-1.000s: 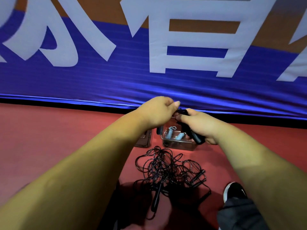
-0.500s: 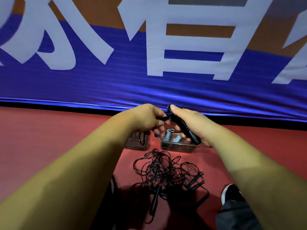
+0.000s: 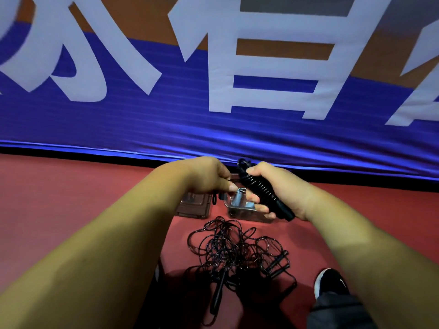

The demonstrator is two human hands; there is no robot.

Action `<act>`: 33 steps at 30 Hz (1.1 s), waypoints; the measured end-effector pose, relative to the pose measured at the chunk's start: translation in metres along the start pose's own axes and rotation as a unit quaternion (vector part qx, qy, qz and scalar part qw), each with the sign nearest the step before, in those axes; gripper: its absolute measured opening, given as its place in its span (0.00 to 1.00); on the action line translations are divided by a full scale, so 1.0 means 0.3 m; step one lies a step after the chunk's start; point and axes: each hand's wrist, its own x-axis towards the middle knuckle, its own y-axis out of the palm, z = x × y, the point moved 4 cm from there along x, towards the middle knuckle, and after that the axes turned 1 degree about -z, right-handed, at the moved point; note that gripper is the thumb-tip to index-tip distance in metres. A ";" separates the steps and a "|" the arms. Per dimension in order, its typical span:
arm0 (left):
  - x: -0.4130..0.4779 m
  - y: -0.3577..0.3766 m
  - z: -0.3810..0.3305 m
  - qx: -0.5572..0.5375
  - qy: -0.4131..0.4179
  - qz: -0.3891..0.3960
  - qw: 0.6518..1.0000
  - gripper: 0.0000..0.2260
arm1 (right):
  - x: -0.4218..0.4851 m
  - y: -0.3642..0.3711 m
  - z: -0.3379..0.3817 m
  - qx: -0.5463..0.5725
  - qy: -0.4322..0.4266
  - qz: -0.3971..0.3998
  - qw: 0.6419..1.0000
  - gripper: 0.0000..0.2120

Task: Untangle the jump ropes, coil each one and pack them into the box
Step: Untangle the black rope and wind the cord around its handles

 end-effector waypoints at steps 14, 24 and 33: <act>0.010 -0.057 -0.018 -0.075 0.042 -0.160 0.983 0.07 | -0.002 -0.001 -0.027 -0.003 0.070 0.042 0.997 0.19; 0.016 -0.014 -0.051 -0.058 0.038 -0.110 0.991 0.11 | -0.017 0.033 -0.034 -0.030 0.085 0.188 0.978 0.25; 0.041 0.075 0.055 0.065 -0.098 0.034 0.992 0.08 | 0.002 0.033 -0.030 -0.110 0.046 0.157 0.980 0.24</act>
